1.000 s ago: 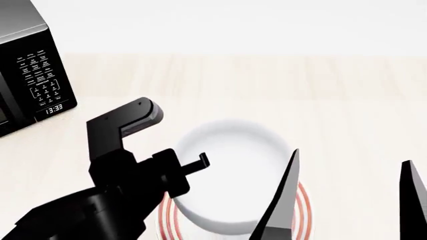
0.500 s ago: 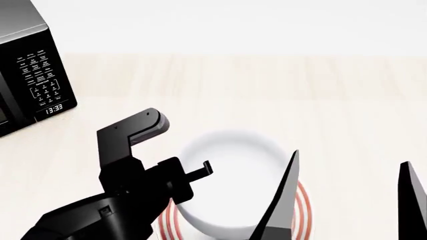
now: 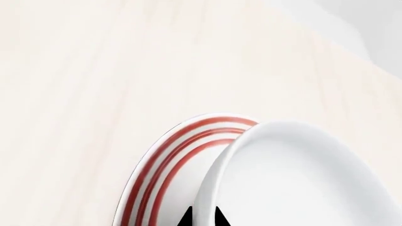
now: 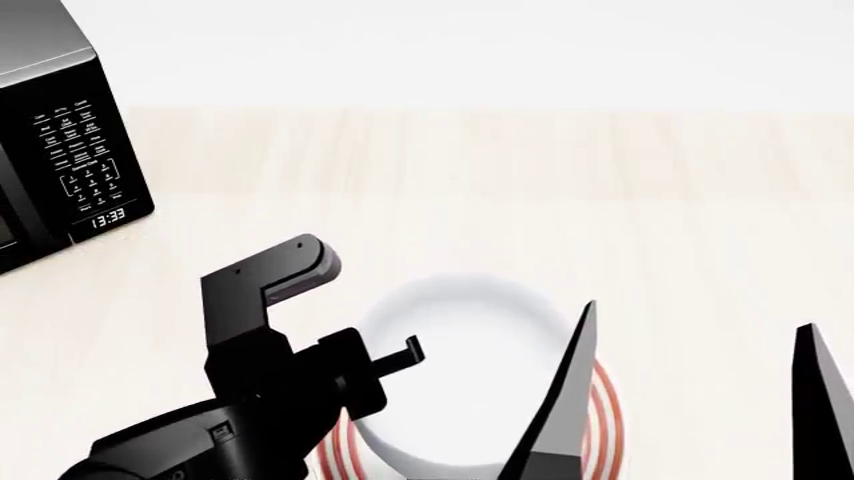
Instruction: Pick up the white bowl and put it on the plate.
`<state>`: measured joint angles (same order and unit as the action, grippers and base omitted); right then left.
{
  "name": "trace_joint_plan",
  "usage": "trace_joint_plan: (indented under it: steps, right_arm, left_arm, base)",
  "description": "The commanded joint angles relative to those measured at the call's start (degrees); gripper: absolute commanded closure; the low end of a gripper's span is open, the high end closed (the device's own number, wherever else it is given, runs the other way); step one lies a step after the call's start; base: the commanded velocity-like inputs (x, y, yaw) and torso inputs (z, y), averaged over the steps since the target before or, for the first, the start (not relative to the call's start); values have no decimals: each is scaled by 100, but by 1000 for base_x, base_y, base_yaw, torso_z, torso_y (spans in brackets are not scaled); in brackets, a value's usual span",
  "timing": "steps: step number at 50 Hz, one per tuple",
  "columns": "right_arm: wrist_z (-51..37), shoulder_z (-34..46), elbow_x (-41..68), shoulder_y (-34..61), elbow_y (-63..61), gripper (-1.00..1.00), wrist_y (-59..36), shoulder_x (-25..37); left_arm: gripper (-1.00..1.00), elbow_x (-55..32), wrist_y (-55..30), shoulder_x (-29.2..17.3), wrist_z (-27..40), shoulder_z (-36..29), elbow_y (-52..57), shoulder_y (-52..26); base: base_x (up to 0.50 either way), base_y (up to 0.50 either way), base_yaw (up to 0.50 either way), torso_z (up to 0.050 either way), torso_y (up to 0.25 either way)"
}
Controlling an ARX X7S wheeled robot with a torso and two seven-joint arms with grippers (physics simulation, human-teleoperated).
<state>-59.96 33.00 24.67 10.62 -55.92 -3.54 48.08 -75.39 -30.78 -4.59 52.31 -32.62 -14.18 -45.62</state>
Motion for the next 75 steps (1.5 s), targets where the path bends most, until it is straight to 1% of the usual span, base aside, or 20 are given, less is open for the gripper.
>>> trace_joint_plan:
  steps: [1,8,14,20,48,70,71,75]
  right_arm:
    - [157,-155,-116,-9,89,-100,101,-91]
    - [144,-160,-97,3,92,-100,97,-83]
    - [120,-169,-90,-3,72,-100,93,-62]
    - [106,-178,-99,-22,68,-100,119,-37]
    - [94,-161,-94,-21,112,-100,180,-18]
    - [76,-127,-87,12,84,-100,148,-17]
    - [75,-131,-84,14,80,-100,152,-13]
    - [67,-137,-80,15,68,-100,156,1]
  left_arm:
    - [100,126,277,95,-366,67,-170,-58]
    - [100,201,397,130,-556,-27,-438,-84]
    - [100,159,466,139,-581,-73,-446,-25]
    - [100,215,624,203,-788,-170,-720,33]
    - [100,171,958,226,-1081,-438,-1180,-9]
    - [100,95,996,86,-1099,-639,-1035,-37]
    - [-100,90,993,81,-1123,-650,-1029,-42]
    - [-100,50,961,33,-1091,-667,-926,-50]
  base:
    - [0,0,0,0,0]
    - [0,0,0,0,1]
    - [0,0,0,0,0]
    - [0,0,0,0,0]
    - [0,0,0,0,0]
    - [0,0,0,0,0]
    - [0,0,0,0,0]
    - [0,0,0,0,0]
